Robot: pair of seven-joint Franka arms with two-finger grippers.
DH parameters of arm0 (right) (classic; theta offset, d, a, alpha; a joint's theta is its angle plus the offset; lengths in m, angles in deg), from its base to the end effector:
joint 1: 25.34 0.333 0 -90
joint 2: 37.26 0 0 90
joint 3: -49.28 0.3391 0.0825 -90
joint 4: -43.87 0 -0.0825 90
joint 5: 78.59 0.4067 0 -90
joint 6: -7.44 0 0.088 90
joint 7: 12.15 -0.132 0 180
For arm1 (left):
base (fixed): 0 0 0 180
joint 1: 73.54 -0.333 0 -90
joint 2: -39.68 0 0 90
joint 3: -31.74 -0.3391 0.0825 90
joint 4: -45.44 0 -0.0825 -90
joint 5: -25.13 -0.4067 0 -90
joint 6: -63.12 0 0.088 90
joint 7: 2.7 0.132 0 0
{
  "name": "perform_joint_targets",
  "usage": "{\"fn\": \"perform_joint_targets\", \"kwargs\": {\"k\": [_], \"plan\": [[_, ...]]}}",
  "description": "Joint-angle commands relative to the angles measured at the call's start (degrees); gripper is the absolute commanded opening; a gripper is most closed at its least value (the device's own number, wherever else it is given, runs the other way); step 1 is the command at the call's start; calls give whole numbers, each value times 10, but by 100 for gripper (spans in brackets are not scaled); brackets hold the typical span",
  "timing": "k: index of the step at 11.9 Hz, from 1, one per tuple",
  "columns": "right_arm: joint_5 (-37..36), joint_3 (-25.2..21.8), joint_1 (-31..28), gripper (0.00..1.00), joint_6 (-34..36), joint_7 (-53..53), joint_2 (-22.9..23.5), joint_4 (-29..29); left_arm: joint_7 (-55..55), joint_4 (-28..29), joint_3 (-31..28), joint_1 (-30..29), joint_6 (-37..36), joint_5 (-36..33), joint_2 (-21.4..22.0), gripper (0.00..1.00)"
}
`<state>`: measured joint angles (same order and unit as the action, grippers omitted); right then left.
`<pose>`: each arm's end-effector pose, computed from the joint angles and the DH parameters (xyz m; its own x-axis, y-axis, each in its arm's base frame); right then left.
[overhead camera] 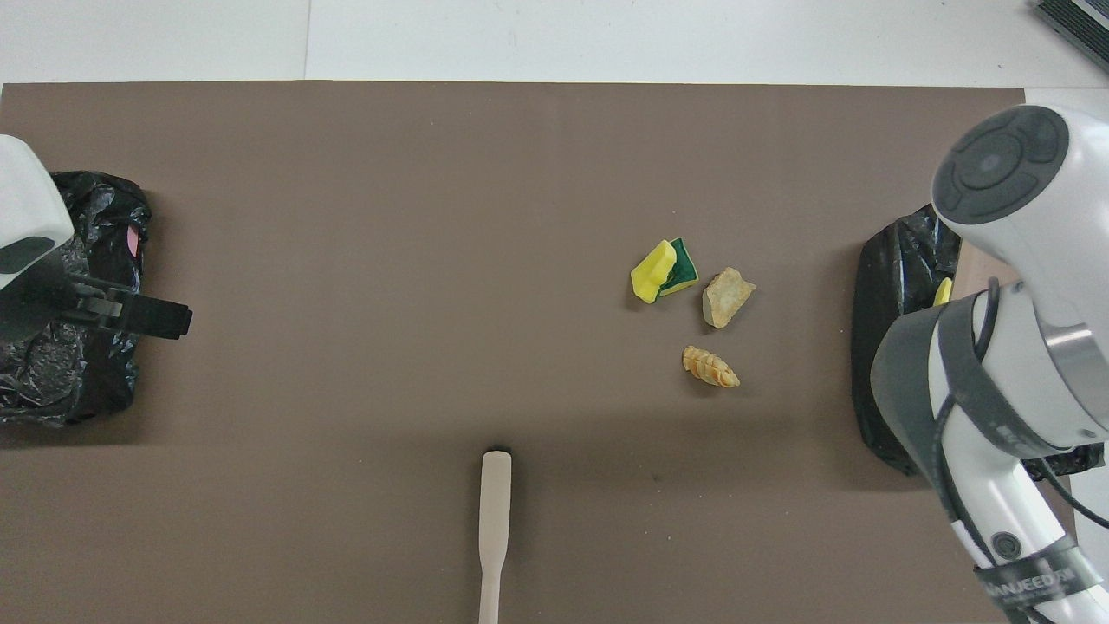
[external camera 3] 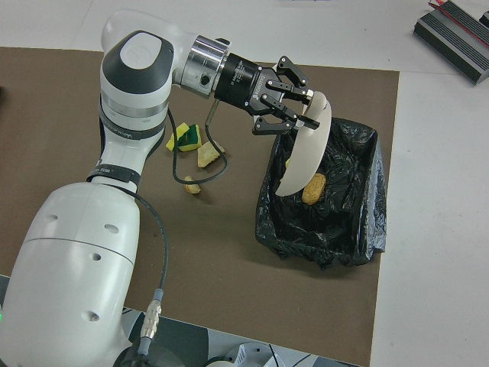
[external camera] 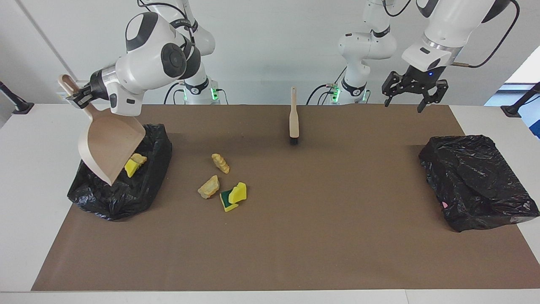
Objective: Sweep and dump trash in bin
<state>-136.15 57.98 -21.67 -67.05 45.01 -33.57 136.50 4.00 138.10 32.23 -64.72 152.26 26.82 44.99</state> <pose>0.5724 -0.0077 0.6167 0.3514 0.4214 -0.8361 0.9254 -0.2917 0.2419 0.5374 -0.0923 0.6504 0.9605 -0.2761 0.0344 -0.2770 -0.9606 0.0248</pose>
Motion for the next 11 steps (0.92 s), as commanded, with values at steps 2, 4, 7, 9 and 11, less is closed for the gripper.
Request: {"fn": "perform_joint_targets", "kwargs": {"k": [2, 4, 7, 9, 11], "plan": [[159, 2, 2, 0, 19, -167, -13, -38, 2, -18, -20, 17, -24, -4, -5, 100], [249, 9, 25, 0, 33, -337, -11, -58, 2, -19, -20, 16, -32, -5, -5, 100], [377, 10, 26, 0, -16, -511, -12, -58, 3, -18, -21, 11, -28, -4, -3, 100], [448, 10, 30, 0, -57, -579, -8, -56, 2, -27, -20, -1, -49, -6, -12, 100], [493, 10, 59, 0, -82, -639, 17, -58, 2, -71, -19, -11, -57, -5, -42, 100]]}}
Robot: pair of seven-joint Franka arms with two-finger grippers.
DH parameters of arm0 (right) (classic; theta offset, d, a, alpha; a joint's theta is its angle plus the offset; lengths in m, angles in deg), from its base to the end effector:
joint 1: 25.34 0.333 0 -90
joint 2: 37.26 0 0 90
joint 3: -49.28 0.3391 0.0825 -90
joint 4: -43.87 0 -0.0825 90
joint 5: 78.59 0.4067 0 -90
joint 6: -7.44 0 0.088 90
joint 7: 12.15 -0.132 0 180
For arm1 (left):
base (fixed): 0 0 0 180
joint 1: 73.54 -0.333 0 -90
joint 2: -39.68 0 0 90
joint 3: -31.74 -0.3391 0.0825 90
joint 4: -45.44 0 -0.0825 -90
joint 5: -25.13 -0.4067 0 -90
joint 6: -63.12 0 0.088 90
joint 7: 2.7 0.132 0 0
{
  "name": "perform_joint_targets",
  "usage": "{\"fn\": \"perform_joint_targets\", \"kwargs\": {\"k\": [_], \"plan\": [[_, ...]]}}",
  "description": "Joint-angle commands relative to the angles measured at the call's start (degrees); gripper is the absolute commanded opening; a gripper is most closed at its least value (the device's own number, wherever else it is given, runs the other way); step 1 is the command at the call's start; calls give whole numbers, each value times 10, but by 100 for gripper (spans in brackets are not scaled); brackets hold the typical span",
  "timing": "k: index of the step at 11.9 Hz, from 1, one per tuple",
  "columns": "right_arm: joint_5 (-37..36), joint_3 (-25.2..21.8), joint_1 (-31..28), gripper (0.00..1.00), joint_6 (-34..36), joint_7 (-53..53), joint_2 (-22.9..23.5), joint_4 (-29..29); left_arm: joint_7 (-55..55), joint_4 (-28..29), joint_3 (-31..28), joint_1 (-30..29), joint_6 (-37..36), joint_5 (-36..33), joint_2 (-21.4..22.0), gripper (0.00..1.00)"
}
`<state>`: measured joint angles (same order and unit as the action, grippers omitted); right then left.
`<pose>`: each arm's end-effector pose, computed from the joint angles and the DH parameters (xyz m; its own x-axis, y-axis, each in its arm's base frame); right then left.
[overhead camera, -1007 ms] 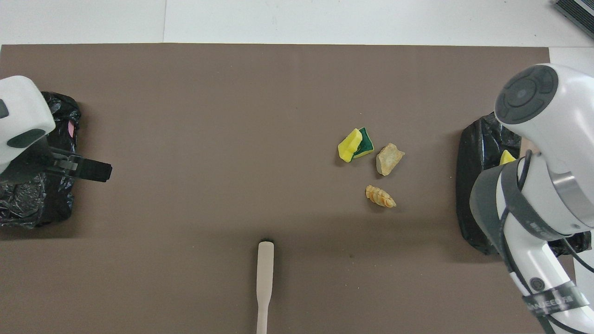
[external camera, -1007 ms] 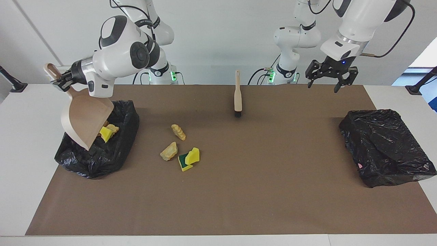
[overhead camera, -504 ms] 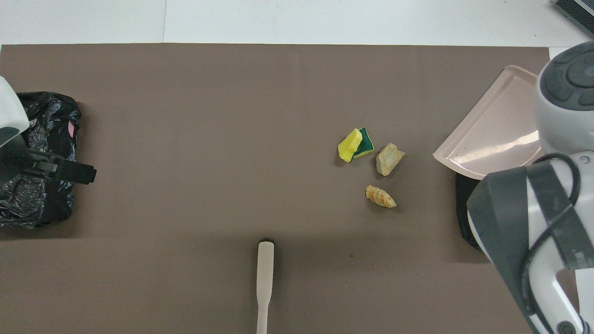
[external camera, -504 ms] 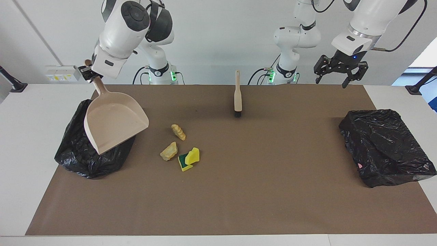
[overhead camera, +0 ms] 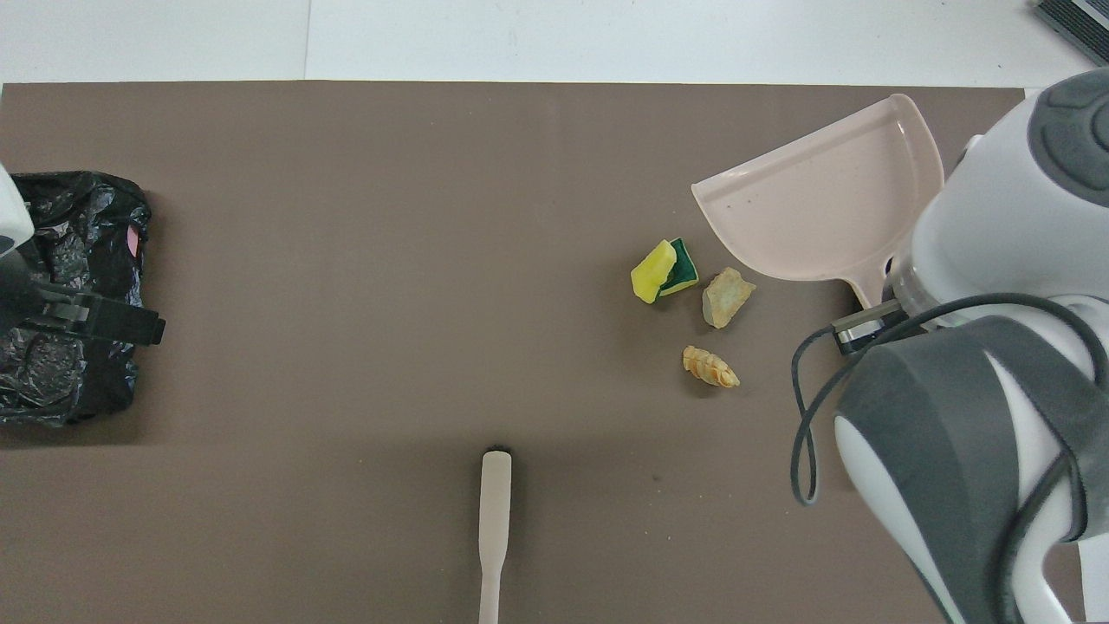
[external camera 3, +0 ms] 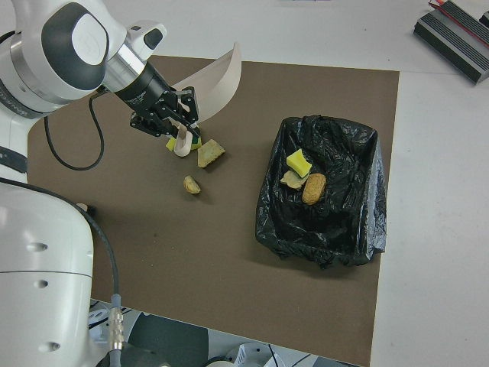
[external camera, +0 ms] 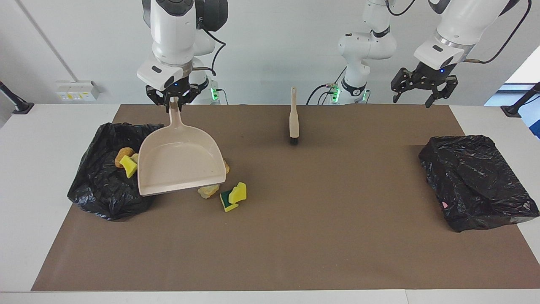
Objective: Sweep and dump trash in bin
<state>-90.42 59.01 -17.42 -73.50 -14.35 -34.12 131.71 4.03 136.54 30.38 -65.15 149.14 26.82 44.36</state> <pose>0.5553 0.1429 0.6005 0.9587 0.2331 -0.1629 0.2637 -0.9432 0.2023 0.5379 -0.0698 0.6529 0.9708 -0.2399 -0.0032 -0.2397 -0.9703 0.0320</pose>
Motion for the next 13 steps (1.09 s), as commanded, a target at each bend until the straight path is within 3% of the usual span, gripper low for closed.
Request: {"fn": "perform_joint_targets", "kwargs": {"k": [1, 4, 6, 11, 13], "plan": [[65, 3, 26, 0, -27, -58, 47, -14, 1, -69, 3, -7, -35, -5, -41, 100], [103, 5, 107, 0, -97, -229, 136, -68, 2, -73, 7, -15, -31, -4, -42, 100], [145, 6, 128, 0, -169, -284, 172, -73, 2, -72, 5, -19, -29, 1, -38, 100], [147, 7, 200, 0, -293, -352, 288, -106, -3, -66, 7, -20, -31, 1, -31, 100], [146, 6, 216, 0, -315, -356, 312, -109, -3, -66, 5, -19, -36, 1, -31, 100]]}}
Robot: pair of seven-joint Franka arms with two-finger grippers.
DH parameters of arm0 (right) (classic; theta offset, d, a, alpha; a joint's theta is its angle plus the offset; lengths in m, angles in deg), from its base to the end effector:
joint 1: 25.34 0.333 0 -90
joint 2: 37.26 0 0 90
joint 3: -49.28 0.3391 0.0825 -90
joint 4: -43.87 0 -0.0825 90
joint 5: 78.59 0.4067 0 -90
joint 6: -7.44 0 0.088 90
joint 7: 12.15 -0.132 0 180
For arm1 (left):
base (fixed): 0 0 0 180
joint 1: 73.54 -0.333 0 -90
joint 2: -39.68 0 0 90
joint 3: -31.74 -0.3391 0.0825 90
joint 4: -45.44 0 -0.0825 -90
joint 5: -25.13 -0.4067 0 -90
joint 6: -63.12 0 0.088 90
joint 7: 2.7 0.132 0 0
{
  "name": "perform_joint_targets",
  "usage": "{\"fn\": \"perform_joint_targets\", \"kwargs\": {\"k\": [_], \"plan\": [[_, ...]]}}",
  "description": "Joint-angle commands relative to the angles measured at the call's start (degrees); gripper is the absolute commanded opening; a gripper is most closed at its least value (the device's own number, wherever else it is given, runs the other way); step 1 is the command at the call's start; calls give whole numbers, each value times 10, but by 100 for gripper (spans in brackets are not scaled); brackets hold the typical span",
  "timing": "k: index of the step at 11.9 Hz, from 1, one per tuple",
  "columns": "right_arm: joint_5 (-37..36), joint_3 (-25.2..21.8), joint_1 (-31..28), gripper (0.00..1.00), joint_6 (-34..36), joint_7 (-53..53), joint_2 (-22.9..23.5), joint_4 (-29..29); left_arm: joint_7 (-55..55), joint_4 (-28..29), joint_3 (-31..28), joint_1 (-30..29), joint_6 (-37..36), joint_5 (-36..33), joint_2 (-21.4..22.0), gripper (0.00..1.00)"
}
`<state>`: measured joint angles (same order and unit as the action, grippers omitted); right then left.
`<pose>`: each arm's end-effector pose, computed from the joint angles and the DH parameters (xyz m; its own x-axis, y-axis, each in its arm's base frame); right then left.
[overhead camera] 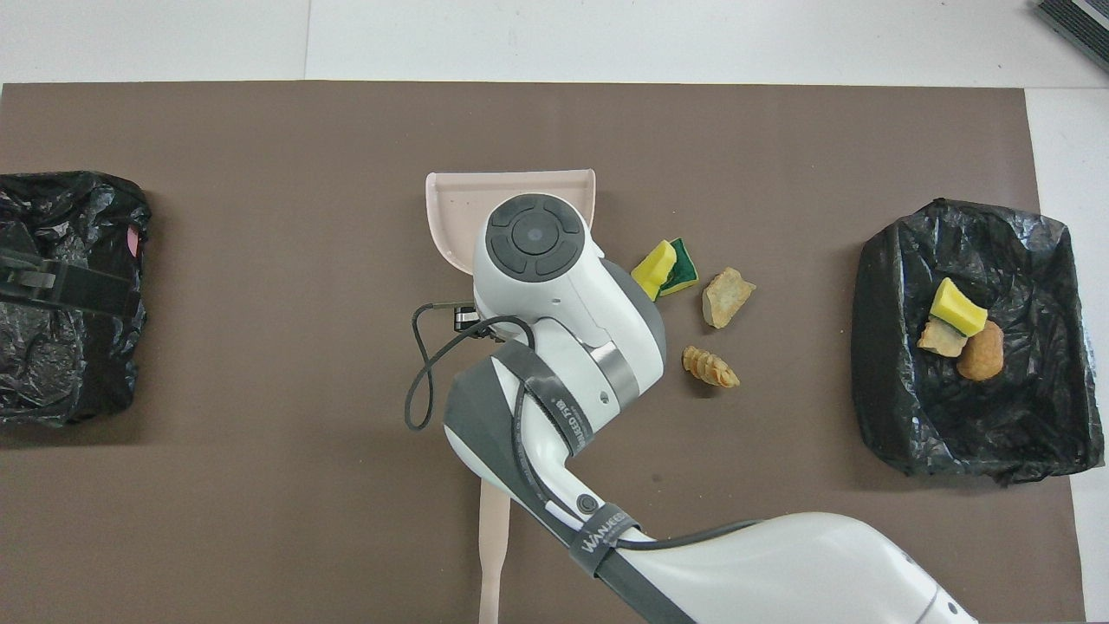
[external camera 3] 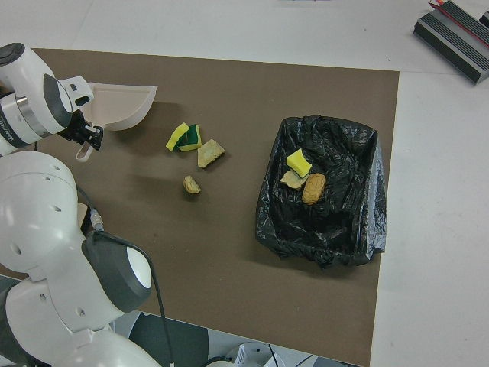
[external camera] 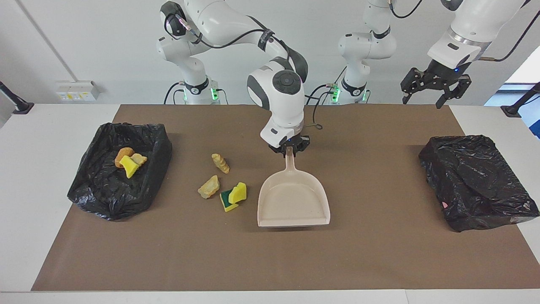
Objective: Sweep and dump trash in bin
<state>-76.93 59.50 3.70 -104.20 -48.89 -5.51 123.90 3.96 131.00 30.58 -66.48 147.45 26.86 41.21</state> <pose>0.5893 0.4545 0.3768 0.9976 0.0103 -0.0691 0.0034 -0.9951 -0.0984 0.5546 -0.0614 0.6671 0.9754 -0.2203 0.0088 -0.2205 -0.9749 0.0297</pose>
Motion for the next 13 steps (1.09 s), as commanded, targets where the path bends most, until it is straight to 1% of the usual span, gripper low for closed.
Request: {"fn": "perform_joint_targets", "kwargs": {"k": [1, 4, 5, 6, 7, 8, 9, 11, 13], "plan": [[12, 1, 6, 0, -14, -11, 31, -30, -2, -11, 3, -6, -19, -1, 1, 100], [12, 1, 14, 0, -41, -25, 55, -25, -3, -11, 2, -9, -21, -6, 1, 100], [16, 1, 12, 0, -65, -26, 64, -23, -3, -11, 1, -10, -22, -6, 1, 100], [22, 1, 12, 17, -81, -26, 64, -21, -3, -11, 1, -10, -22, -6, 1, 100], [20, 1, 13, 45, -74, -26, 63, -21, -3, -10, 1, -10, -22, -6, 1, 100], [19, 1, 13, 99, -69, -26, 58, -22, -3, -10, 2, -9, -22, -7, 1, 100], [19, 1, 7, 100, -66, -26, 49, -22, -6, -10, 2, -6, -22, -6, 1, 100], [18, -1, 1, 100, -14, -23, 13, -20, -7, -12, 5, -2, -22, -8, 0, 100], [20, -1, -20, 100, 2, -4, -21, 11, -7, -12, 9, -2, -14, -8, -6, 100]]}}
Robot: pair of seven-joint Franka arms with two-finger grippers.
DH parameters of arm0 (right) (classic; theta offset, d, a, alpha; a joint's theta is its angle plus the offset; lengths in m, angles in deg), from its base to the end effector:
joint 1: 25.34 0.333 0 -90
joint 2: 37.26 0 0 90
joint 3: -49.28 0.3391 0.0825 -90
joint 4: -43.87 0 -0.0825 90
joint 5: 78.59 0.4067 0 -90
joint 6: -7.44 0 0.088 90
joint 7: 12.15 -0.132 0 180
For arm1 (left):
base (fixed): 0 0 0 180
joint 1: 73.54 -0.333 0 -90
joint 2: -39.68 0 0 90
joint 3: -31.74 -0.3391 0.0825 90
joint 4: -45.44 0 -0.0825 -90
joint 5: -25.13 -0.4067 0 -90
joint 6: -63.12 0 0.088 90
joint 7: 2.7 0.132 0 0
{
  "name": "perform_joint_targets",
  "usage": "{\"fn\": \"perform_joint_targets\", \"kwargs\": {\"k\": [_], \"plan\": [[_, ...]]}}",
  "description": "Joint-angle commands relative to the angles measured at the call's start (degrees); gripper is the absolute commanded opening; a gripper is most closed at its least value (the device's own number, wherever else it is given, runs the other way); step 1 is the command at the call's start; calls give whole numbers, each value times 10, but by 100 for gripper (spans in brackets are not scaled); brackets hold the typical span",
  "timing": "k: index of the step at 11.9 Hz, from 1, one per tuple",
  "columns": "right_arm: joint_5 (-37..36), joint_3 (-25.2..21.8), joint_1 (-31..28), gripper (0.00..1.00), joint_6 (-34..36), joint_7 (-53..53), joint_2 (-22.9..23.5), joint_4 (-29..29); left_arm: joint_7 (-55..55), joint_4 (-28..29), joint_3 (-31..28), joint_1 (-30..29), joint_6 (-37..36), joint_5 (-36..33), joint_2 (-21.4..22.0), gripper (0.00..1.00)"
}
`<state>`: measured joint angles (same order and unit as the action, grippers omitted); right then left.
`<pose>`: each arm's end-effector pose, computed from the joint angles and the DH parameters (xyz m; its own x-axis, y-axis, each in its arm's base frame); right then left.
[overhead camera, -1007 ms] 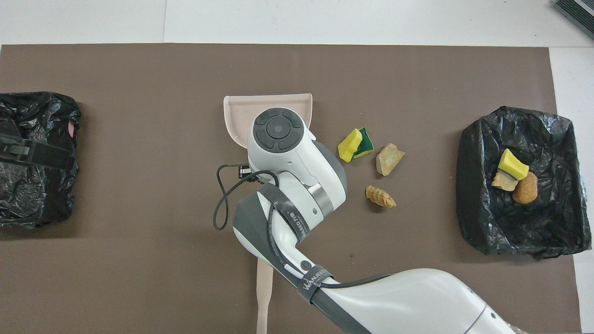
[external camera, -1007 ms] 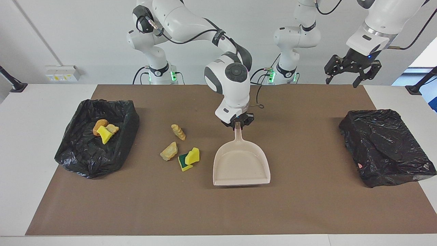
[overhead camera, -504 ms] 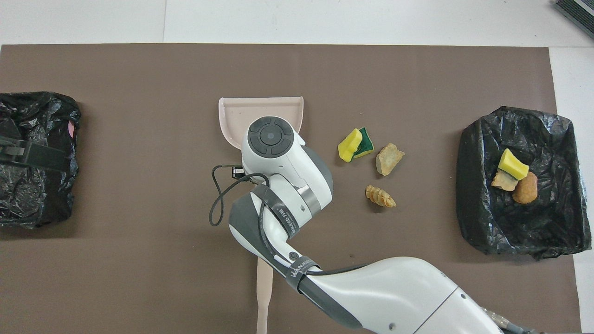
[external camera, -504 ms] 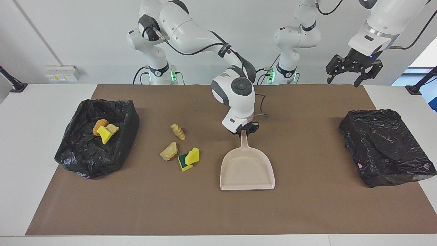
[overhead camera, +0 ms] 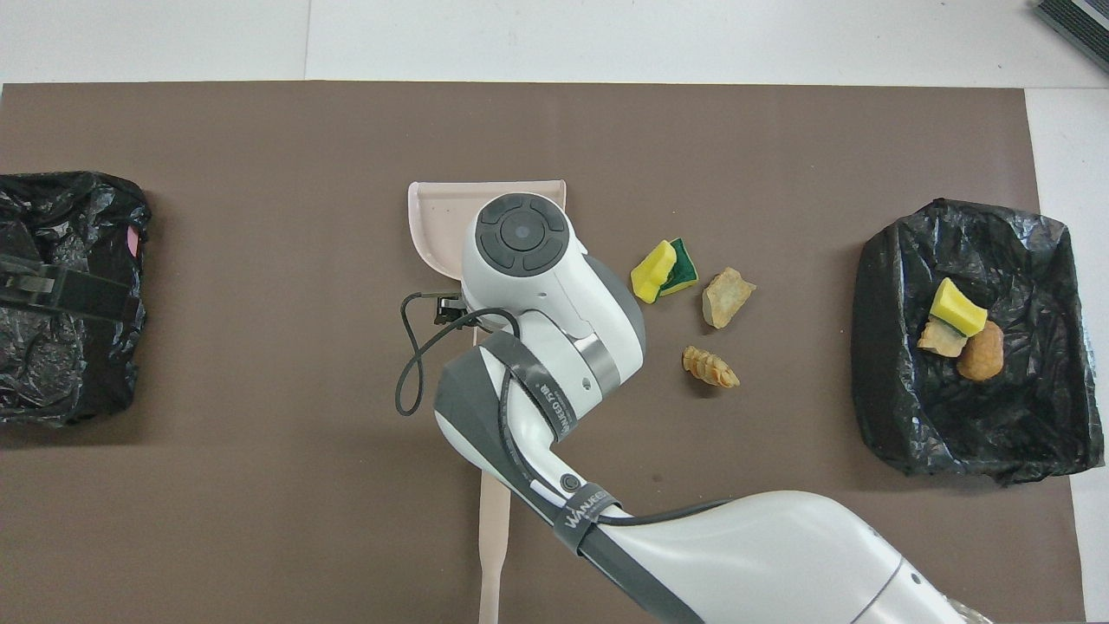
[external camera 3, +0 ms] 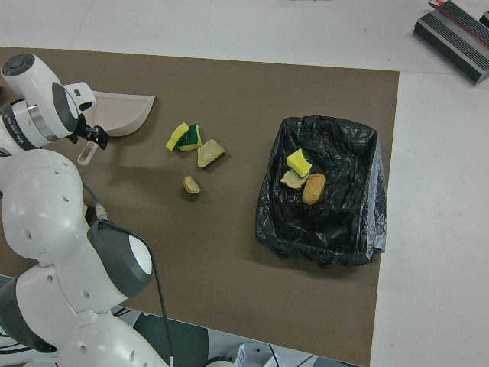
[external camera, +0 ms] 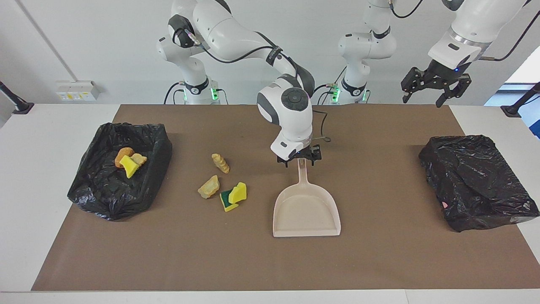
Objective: Sweep and dump trash in bin
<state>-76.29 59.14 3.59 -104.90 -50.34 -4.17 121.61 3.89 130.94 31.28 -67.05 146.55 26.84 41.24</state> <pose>0.6017 0.4559 0.3802 0.9980 -0.0297 -0.0563 -0.0364 -0.9918 -0.1222 0.5523 -0.0625 0.6665 0.9751 -0.2218 -0.0054 -0.2215 -0.9747 0.0307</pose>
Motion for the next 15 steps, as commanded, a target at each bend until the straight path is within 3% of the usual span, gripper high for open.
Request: {"fn": "perform_joint_targets", "kwargs": {"k": [1, 3, 7, 11, 13, 15], "plan": [[10, 4, -26, 100, 41, 10, -49, 35, -8, -11, 5, 4, -1, -7, -11, 100], [10, 4, -19, 100, 83, 8, -99, 59, -38, -12, 42, -5, 15, -7, -32, 100], [74, 17, 6, 100, 74, -7, -227, 239, -122, -17, 120, -6, 81, -36, -93, 100], [153, 18, 86, 100, -39, -69, -359, 456, -250, -13, 214, -6, 177, -93, -174, 100], [164, 17, 133, 100, -73, -123, -363, 489, -325, -11, 256, 0, 215, -141, -227, 100], [165, 17, 174, 100, -130, -159, -359, 528, -396, 5, 288, -3, 263, -168, -252, 100]]}}
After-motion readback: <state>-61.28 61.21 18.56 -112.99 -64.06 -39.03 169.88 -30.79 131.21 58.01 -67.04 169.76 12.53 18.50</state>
